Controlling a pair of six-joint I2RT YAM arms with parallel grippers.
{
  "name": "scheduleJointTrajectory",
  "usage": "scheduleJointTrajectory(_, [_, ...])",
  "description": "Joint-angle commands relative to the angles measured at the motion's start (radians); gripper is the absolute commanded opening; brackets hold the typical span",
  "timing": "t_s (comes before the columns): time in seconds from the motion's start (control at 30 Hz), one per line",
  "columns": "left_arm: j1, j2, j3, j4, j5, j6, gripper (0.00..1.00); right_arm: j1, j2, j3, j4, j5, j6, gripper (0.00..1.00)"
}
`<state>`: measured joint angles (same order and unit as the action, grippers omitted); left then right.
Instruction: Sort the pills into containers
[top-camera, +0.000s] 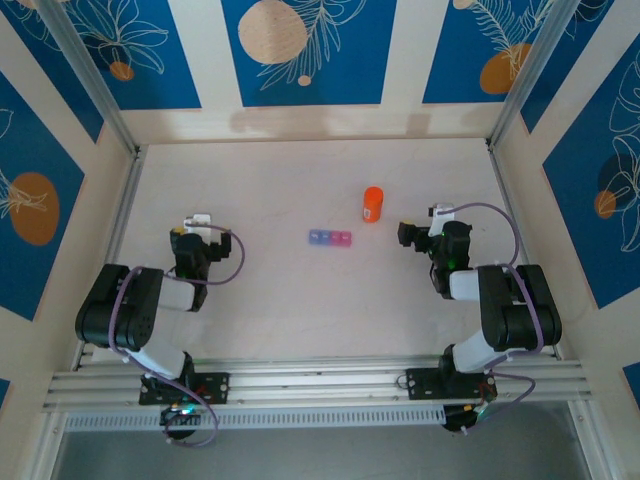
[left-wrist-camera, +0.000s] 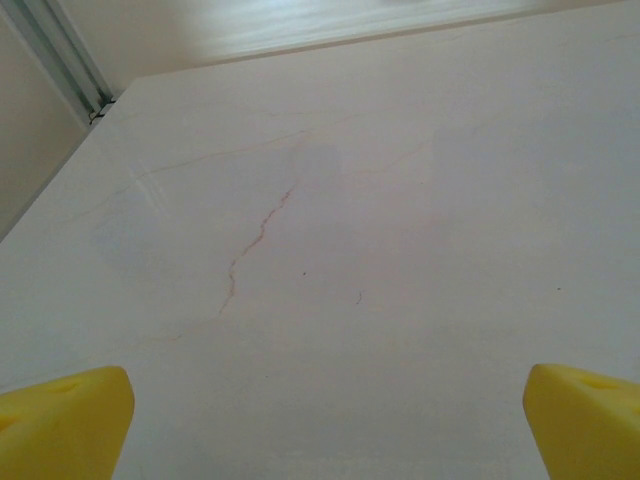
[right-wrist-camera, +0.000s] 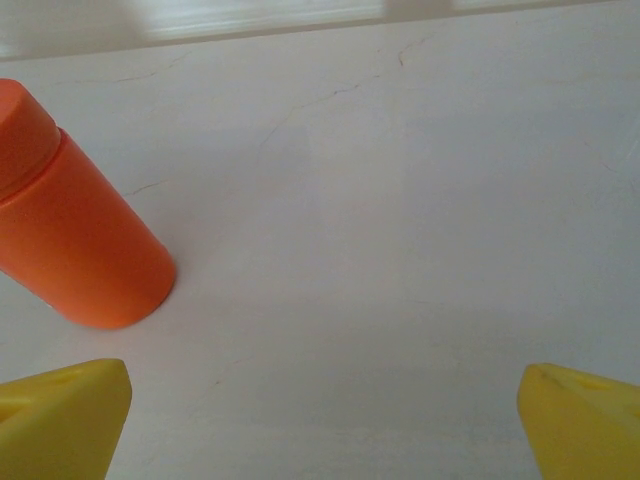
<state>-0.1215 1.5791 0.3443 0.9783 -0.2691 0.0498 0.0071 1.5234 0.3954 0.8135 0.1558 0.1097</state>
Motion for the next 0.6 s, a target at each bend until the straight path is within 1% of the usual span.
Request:
scheduleJointTrajectory(0.0, [0.006, -0.011, 0.012, 0.003, 0.013, -0.017, 1.0, 0.001, -0.003, 0.017, -0.001, -0.012, 0.002, 0.99])
scheduleJointTrajectory(0.17, [0.019, -0.013, 0.019, -0.016, 0.041, -0.025, 1.0, 0.001, -0.003, 0.017, -0.002, -0.012, 0.002, 0.99])
scheduleJointTrajectory(0.47, [0.021, -0.013, 0.019, -0.018, 0.044, -0.027, 1.0, 0.001, -0.002, 0.016, -0.002, -0.012, 0.002, 0.99])
scheduleJointTrajectory(0.57, [0.035, -0.016, 0.022, -0.028, 0.074, -0.035, 1.0, 0.001, -0.003, 0.017, -0.001, -0.012, 0.002, 0.99])
